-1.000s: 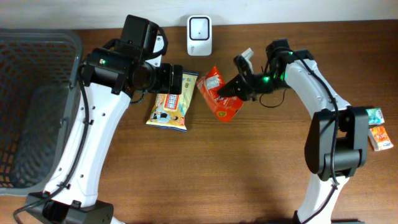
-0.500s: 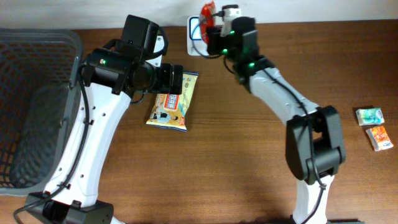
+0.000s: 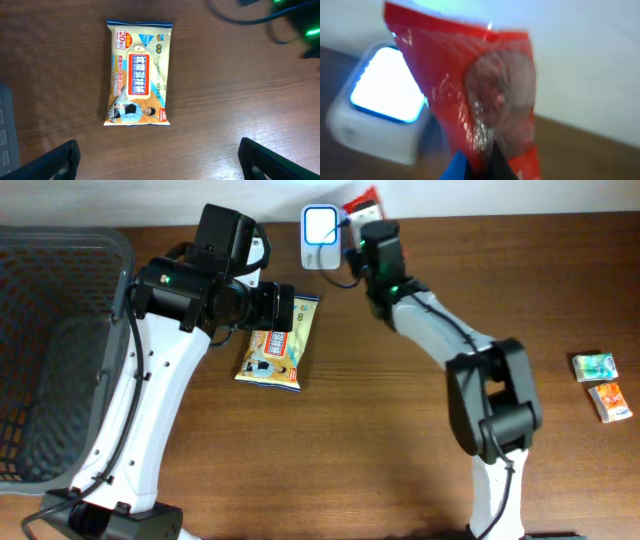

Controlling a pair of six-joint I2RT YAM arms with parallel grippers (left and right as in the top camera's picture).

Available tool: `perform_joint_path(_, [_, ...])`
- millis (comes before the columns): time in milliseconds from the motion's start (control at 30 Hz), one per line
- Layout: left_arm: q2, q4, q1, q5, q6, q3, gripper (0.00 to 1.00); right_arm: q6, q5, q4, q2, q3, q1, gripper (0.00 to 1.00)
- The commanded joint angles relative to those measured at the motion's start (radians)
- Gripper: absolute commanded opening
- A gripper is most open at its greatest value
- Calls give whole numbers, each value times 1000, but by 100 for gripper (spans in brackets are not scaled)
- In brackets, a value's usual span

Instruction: Scan the item barcode

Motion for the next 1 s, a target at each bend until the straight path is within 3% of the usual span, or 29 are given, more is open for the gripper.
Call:
perform_joint_path(0, [-11,1,-4,-7,13,3,99,202,200,-354,-230,28,-155,4])
perform_joint_path(100, [-11,1,-4,-7,13,3,99,307,214,-743,-280,27,-362,4])
perform_joint_path(167, [-11,1,-4,-7,13,3,99,404,208,-856,-262,11,-496,4])
perform_joint_path(333, [-11,1,-4,-7,13,3,99,412,97,-770,-198,-20,-715,4])
perform_joint_path(367, [-11,1,-4,-7,13,3,99,412,89,-764,-185,-20,-730,12])
perform_joint_path(400, [-11,1,-4,-7,13,3,99,412,89,-760,-176,-20,-739,50])
perform_joint_path(433, [-11,1,-4,-7,13,3,99,412,108,-769,-176,-20,-747,82])
perform_joint_path(500, [-11,1,-4,-7,13,3,99,412,107,-806,-191,-19,-744,91])
perform_joint_path(567, [-11,1,-4,-7,13,3,99,411,38,-855,-248,-13,-715,96])
perform_joint_path(600, [-11,1,-4,-7,13,3,99,408,-162,-885,-287,-13,-689,98])
perform_joint_path(633, [-11,1,-4,-7,13,3,99,406,-579,-908,-307,-13,-644,99])
perform_joint_path(700, [-11,1,-4,-7,13,3,99,322,-992,-900,-274,-14,-517,99])
perform_joint_path(767, [-11,1,-4,-7,13,3,99,322,-980,-900,-237,-16,-380,99])
perform_joint_path(867, [-11,1,-4,-7,13,3,99,509,-981,-860,-126,-16,-161,99])
perform_joint_path(967, [-11,1,-4,-7,13,3,99,622,-1072,-718,-2,-16,-55,99])
